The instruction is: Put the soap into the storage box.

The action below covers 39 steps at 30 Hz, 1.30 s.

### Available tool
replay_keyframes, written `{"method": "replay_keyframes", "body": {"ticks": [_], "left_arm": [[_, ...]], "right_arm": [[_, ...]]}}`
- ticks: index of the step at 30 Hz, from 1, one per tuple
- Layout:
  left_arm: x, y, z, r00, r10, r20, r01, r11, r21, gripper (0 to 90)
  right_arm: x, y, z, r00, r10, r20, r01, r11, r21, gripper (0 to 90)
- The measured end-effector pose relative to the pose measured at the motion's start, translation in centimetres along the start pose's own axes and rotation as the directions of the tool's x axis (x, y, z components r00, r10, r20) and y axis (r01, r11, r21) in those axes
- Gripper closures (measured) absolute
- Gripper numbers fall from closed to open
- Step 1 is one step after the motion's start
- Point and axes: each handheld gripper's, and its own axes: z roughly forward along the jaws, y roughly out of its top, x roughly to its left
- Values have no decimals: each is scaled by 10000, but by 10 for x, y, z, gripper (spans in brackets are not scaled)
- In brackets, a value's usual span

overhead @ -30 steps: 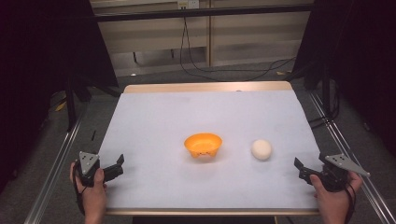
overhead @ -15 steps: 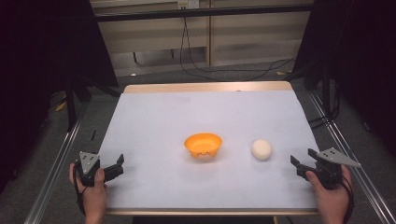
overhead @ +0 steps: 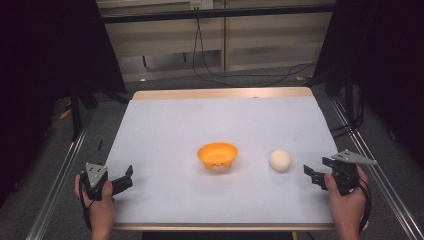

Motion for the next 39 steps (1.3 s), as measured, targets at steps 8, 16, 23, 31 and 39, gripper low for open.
{"method": "replay_keyframes", "body": {"ticks": [8,16,23,31,39], "left_arm": [[-1,0,1,9999,107,-5,-107,9999,83,1],[-1,0,1,9998,186,-1,-186,9998,83,1],[-3,0,1,9998,215,-11,-215,9997,98,1],[-3,1,1,9995,311,-45,-310,9995,113,1],[-4,1,2,9993,381,-50,-380,9992,139,1]], "right_arm": [[6,9,9,9978,-602,-291,636,9887,1360,59],[9,20,24,9972,-645,-376,717,9677,2418,38],[17,32,37,9985,-225,-498,371,9487,3139,29],[28,41,50,9977,-135,-667,350,9421,3334,14],[43,47,66,9981,52,-611,159,9408,3386,14]]}}
